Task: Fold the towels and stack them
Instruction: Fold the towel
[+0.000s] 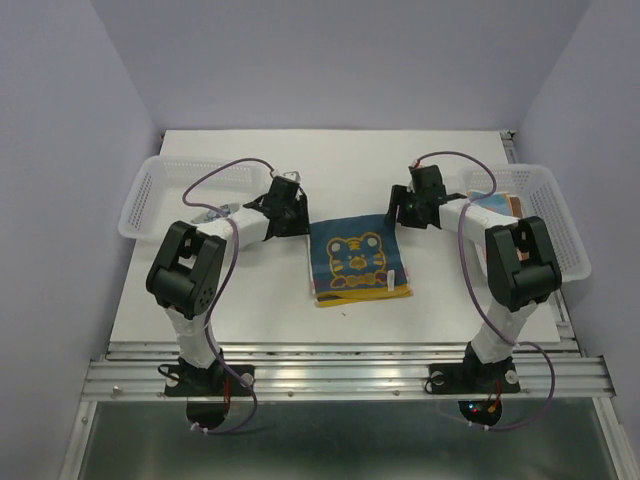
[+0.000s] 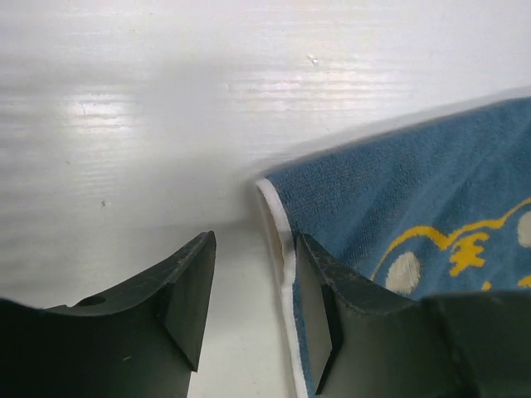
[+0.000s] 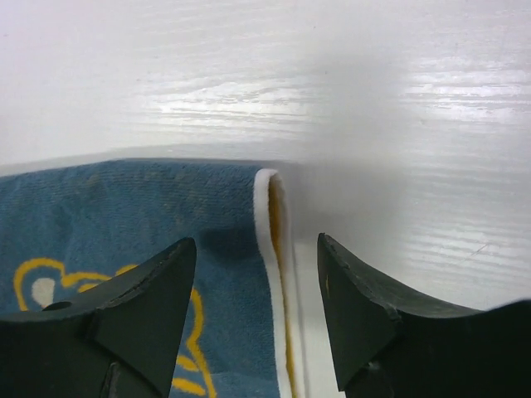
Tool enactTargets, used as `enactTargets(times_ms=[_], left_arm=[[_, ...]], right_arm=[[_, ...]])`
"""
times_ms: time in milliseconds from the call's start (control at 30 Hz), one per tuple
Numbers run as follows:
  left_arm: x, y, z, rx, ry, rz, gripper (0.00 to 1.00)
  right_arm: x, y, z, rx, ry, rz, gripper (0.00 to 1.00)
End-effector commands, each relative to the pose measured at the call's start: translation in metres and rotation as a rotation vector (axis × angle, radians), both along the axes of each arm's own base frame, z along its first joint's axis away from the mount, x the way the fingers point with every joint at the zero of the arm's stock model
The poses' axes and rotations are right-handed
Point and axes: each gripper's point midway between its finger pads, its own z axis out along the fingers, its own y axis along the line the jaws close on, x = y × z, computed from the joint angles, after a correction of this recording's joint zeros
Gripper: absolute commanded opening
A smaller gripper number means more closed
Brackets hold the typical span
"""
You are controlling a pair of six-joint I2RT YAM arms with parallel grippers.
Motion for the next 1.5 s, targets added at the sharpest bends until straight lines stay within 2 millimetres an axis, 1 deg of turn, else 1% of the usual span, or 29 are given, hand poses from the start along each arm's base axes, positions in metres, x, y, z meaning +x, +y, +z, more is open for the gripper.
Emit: enactTargets(times_ms=[0,133,167,233,267,300,367,433,500,533,567,633,667,700,833,867,900,933,1000,1033,1067,1100,1133,1167,1200,1233,1267,1333,1467], left_arm=[[0.018,-0.010,0.008,-0.024,-0.020,-0.039,0.54],[0.032,-0.005,0.004,-0.017,-0.014,-0.009,0.54],[0.034,-0.003,-0.001,-0.013,-0.005,-0.007,0.54],[0.036,-0.002,-0.004,-0.009,0.000,-0.008,0.51],[0.039,-0.002,-0.006,-0.008,0.001,-0.010,0.50],[0.038,-0.003,-0.008,-0.007,0.007,-0.013,0.45],[0.040,-0.005,-0.012,-0.004,0.013,-0.025,0.43],[0.040,-0.009,-0.014,-0.017,0.020,-0.046,0.34],[0.039,-0.014,-0.014,-0.030,0.021,-0.065,0.21],[0.038,-0.016,-0.014,-0.043,0.025,-0.077,0.09],[0.036,-0.017,-0.013,-0.051,0.024,-0.083,0.01],[0.034,-0.019,-0.011,-0.067,0.022,-0.097,0.00],[0.030,-0.018,-0.009,-0.073,0.018,-0.099,0.00],[0.033,-0.019,-0.002,-0.084,-0.008,-0.094,0.00],[0.034,-0.021,0.026,-0.130,-0.076,-0.084,0.00],[0.036,-0.022,0.045,-0.151,-0.122,-0.083,0.00],[0.035,-0.022,0.053,-0.165,-0.141,-0.085,0.00],[0.032,-0.022,0.058,-0.174,-0.150,-0.087,0.00],[0.028,-0.024,0.085,-0.223,-0.212,-0.099,0.00],[0.025,-0.024,0.094,-0.240,-0.230,-0.101,0.00],[0.019,-0.022,0.094,-0.248,-0.233,-0.102,0.00],[0.016,-0.022,0.113,-0.274,-0.277,-0.110,0.00],[0.013,-0.021,0.118,-0.281,-0.291,-0.110,0.00],[0.006,-0.018,0.115,-0.282,-0.290,-0.111,0.00],[0.003,-0.017,0.128,-0.298,-0.327,-0.115,0.00],[0.000,-0.016,0.129,-0.302,-0.333,-0.120,0.00],[-0.005,-0.015,0.125,-0.304,-0.327,-0.125,0.00],[-0.009,-0.015,0.128,-0.318,-0.338,-0.129,0.00],[-0.017,-0.017,0.120,-0.335,-0.307,-0.142,0.00]], right_arm=[[0.031,0.005,0.019,0.043,-0.081,0.044,0.65],[0.044,0.005,0.011,0.087,-0.067,0.052,0.61],[0.046,0.004,0.009,0.089,-0.062,0.051,0.56],[0.052,0.003,0.002,0.089,-0.053,0.049,0.52],[0.053,0.004,0.001,0.093,-0.049,0.051,0.46],[0.054,0.005,-0.004,0.101,-0.038,0.057,0.44],[0.056,0.008,-0.006,0.112,-0.038,0.068,0.39],[0.056,0.010,-0.009,0.119,-0.031,0.077,0.36],[0.057,0.013,-0.009,0.131,-0.030,0.092,0.30],[0.055,0.016,-0.006,0.146,-0.032,0.110,0.27],[0.053,0.018,-0.006,0.152,-0.031,0.117,0.22],[0.050,0.021,-0.002,0.169,-0.034,0.133,0.18],[0.048,0.022,0.002,0.174,-0.045,0.142,0.06],[0.047,0.023,0.005,0.180,-0.050,0.148,0.01],[0.048,0.023,0.028,0.189,-0.117,0.156,0.01],[0.047,0.022,0.042,0.192,-0.146,0.157,0.01],[0.046,0.022,0.047,0.190,-0.160,0.156,0.01],[0.044,0.021,0.055,0.192,-0.175,0.155,0.01],[0.037,0.018,0.073,0.194,-0.214,0.152,0.01],[0.034,0.018,0.079,0.196,-0.229,0.151,0.01],[0.032,0.017,0.085,0.198,-0.244,0.150,0.01],[0.028,0.015,0.091,0.197,-0.257,0.148,0.01],[0.025,0.014,0.095,0.196,-0.268,0.146,0.01],[0.018,0.013,0.103,0.197,-0.290,0.149,0.01],[0.015,0.011,0.106,0.193,-0.298,0.146,0.01],[0.013,0.010,0.108,0.192,-0.302,0.146,0.01],[0.007,0.010,0.110,0.194,-0.303,0.152,0.01],[0.004,0.008,0.109,0.191,-0.301,0.148,0.01],[0.000,0.007,0.112,0.198,-0.308,0.140,0.01]])
